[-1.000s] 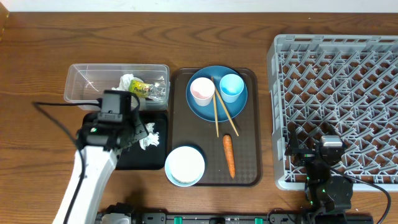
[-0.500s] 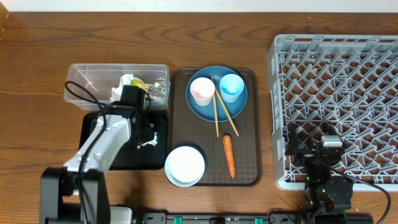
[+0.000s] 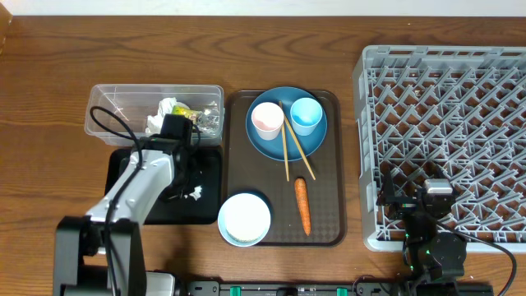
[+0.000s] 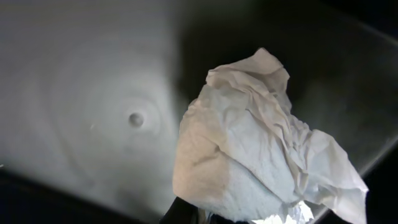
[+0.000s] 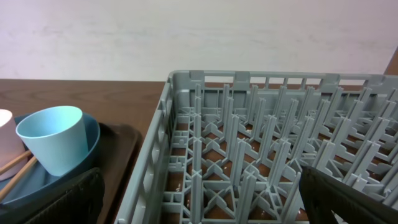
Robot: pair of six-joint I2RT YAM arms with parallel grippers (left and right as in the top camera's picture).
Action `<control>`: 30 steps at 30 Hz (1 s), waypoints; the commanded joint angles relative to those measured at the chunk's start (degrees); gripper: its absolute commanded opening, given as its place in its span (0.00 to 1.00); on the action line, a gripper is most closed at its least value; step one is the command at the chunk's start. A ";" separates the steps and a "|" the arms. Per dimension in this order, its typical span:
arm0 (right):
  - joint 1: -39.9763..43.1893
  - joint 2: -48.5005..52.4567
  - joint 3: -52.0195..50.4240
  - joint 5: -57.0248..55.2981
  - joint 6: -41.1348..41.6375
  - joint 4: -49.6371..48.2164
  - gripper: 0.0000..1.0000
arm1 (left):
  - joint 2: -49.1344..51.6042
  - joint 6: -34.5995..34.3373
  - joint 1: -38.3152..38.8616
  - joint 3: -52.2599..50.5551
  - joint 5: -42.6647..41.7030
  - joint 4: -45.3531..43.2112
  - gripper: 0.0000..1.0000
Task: Sort waste into correct bins and load items into the dishwasher rack
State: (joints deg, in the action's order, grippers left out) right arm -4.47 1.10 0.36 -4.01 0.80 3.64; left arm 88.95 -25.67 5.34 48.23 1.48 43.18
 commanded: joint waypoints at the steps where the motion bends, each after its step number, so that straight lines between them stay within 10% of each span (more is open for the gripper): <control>1: 0.74 -0.07 -0.04 -0.02 -0.46 0.26 0.99 | -5.68 -0.13 -0.24 1.49 0.17 1.57 0.06; 14: 0.74 -0.07 -0.04 -0.02 -0.46 0.26 0.99 | -25.05 -0.13 -0.24 1.99 2.86 -11.50 0.07; 26: 0.74 -0.07 -0.04 -0.02 -0.46 0.26 0.99 | -11.26 0.52 -0.31 1.92 3.76 -30.80 0.09; 30: 0.76 -0.07 -0.04 -0.02 -0.46 0.26 0.99 | -4.85 0.55 -0.31 1.95 6.19 -36.39 0.24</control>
State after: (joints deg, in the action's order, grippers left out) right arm -4.47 1.10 0.36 -3.99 0.80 3.66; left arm 81.12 -25.10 5.34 49.21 4.95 8.75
